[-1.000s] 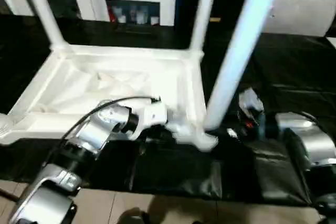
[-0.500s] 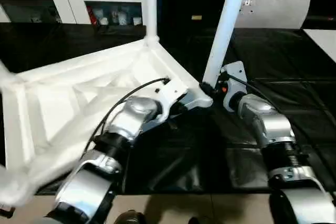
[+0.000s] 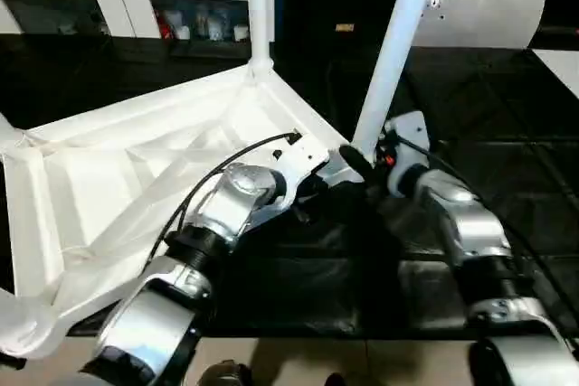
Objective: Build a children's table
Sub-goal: Rotate leg to tighten
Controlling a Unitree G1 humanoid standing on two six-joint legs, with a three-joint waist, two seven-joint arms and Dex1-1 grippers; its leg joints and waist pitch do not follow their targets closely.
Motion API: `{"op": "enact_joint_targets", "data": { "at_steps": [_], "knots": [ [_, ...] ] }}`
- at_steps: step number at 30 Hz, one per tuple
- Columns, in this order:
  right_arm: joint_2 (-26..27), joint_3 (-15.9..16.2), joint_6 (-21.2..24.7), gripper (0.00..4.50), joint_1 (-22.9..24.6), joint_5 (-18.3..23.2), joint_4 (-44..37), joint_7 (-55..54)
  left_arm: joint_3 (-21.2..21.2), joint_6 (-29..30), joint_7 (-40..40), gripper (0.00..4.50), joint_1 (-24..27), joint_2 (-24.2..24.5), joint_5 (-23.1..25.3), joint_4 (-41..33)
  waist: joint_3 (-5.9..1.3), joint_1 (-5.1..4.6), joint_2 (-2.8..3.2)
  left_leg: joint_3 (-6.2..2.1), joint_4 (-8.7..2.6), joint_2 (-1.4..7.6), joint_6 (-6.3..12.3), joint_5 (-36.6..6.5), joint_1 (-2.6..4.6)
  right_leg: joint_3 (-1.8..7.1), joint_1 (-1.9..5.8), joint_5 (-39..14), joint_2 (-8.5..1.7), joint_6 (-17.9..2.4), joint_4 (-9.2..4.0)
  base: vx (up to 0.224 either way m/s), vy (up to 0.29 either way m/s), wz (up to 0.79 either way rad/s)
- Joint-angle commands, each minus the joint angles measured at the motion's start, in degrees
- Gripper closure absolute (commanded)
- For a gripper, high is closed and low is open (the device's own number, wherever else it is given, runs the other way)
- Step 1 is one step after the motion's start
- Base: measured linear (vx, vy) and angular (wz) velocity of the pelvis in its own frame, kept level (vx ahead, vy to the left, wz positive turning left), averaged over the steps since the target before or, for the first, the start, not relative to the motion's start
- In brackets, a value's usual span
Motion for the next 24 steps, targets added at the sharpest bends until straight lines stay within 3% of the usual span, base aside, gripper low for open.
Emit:
{"op": "enact_joint_targets", "data": {
  "at_steps": [1,8,13,15,18,21,24],
  "knots": [
    [-1.21,0.48,-0.72,0.29,0.46,0.88,-0.83,3.11,-0.6,-2.09,-1.4,4.5,0.5,1.63,0.95,-0.84,-4.24,0.3,-0.5,-2.5,-3.8,4.91,4.92,-7.73,1.28,3.09,3.2,-5.78,-6.39,-13.94,-4.17,0.0,0.0,0.0],
    [-10.63,3.01,-3.78,0.06,2.12,1.68,-3.24,18.52,-3.29,-9.77,-12.17,4.5,3.46,7.57,0.38,-2.14,-4.14,0.51,-0.41,-2.42,-3.78,5.16,5.05,-8.35,1.33,2.99,3.12,-7.02,-6.25,-13.77,-4.19,0.0,0.0,0.0],
    [-12.85,3.39,-4.9,0.06,2.72,2.83,-4.08,24.26,-4.24,-13.79,-18.12,4.5,4.59,9.49,-1.28,-3.43,-4.14,0.82,-0.42,-2.33,-3.82,5.42,4.84,-9.1,1.42,2.85,2.98,-8.79,-6.33,-14.13,-4.21,0.0,0.0,0.0],
    [-14.41,3.93,-6.41,0.06,3.1,4.07,-4.16,29.5,-6.4,-16.32,-25.28,4.5,6.11,12.27,-2.04,-5.91,-4.27,1.13,-0.39,-2.34,-3.8,5.62,4.74,-8.62,1.44,2.8,2.9,-7.96,-6.33,-14.46,-3.96,0.0,0.0,0.0],
    [-15.35,4.72,-6.48,0.43,3.65,5.06,-4.8,32.97,-7.23,-17.8,-28.34,4.5,6.72,13.54,-2.28,-6.62,-4.14,1.67,-0.29,-2.07,-3.83,5.69,4.54,-9.64,1.86,2.86,2.45,-8.48,-6.18,-14.68,-3.99,0.0,0.0,0.0],
    [-16.07,5.32,-3.52,0.59,4.94,7.49,-7.07,37.96,-7.52,-18.43,-32.17,4.5,7.59,14.63,-3.51,-8.29,-4.08,2.15,-0.41,-2.28,-4.02,5.85,3.99,-10.12,1.63,2.87,2.7,-10.53,-6.47,-13.89,-4.01,0.0,0.0,0.0],
    [-16.49,5.89,-2.58,0.87,5.62,8.34,-8.03,40.19,-7.71,-18.56,-33.71,4.5,7.91,15.2,-3.83,-9.13,-4.1,2.41,-0.33,-2.23,-4.06,5.88,3.74,-10.28,1.76,2.84,2.47,-10.63,-6.36,-13.95,-4.05,0.0,0.0,0.0]
  ]
}}
